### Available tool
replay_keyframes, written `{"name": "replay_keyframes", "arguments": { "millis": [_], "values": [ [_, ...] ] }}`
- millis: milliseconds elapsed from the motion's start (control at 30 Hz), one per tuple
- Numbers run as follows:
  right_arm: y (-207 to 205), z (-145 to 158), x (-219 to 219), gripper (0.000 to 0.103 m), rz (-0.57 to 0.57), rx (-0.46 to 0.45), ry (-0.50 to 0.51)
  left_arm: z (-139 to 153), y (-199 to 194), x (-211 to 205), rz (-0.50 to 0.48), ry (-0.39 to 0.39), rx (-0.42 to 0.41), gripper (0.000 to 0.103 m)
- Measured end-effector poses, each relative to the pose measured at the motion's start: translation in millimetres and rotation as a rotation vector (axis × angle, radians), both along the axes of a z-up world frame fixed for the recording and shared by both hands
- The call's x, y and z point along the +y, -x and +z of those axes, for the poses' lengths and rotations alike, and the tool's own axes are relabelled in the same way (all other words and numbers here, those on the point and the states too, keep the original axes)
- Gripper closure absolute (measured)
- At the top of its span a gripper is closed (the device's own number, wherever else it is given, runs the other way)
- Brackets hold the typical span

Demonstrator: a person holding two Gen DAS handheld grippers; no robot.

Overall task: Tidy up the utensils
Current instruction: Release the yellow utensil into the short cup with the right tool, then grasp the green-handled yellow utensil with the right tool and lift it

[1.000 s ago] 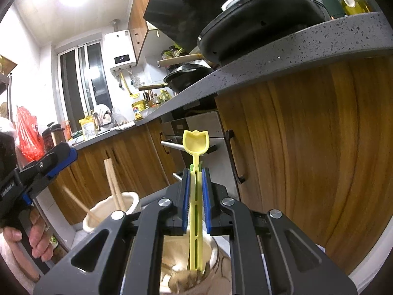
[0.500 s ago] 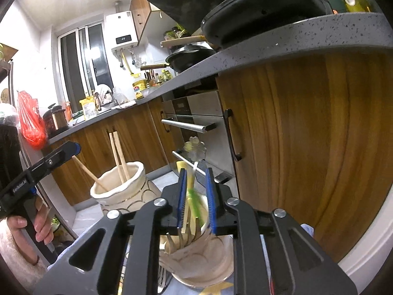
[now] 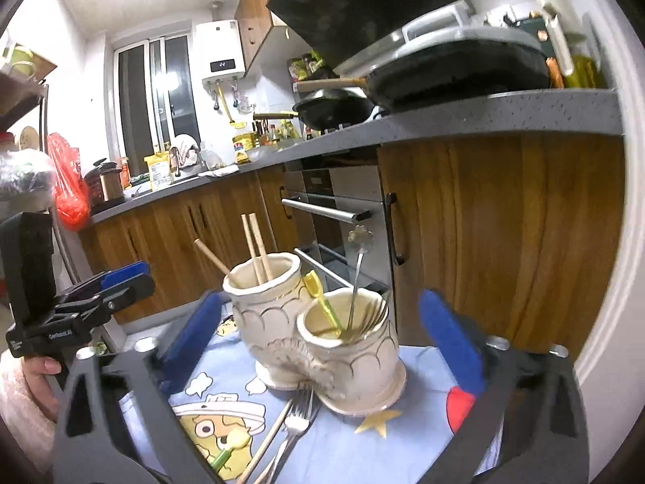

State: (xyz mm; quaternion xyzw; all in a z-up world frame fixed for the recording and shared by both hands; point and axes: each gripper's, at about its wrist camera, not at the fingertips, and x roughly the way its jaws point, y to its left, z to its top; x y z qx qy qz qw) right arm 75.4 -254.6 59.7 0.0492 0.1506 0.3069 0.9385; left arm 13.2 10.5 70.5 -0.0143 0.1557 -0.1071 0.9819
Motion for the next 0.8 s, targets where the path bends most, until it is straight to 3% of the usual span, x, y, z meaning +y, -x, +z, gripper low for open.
{"name": "replay_keyframes", "arguments": {
  "millis": [67,167,500,633,800],
  "values": [
    [9,-5,0,0.005,-0.015,0.010,0.032,-5,6,-1,0.007,-0.002,0.019,0.011],
    [19,-14,-1,0.005,-0.026,0.036,0.065,-18,16,-4,0.011,-0.003,0.072,0.009],
    [35,-52,-1,0.005,-0.054,0.151,0.201,-64,30,-21,0.044,-0.063,0.215,0.008],
    [35,-66,9,0.005,-0.050,0.217,0.244,-79,29,-21,0.045,-0.038,0.288,0.008],
    [36,-78,20,0.005,-0.033,0.245,0.289,-84,29,-15,0.065,-0.043,0.314,0.008]
  ]
}}
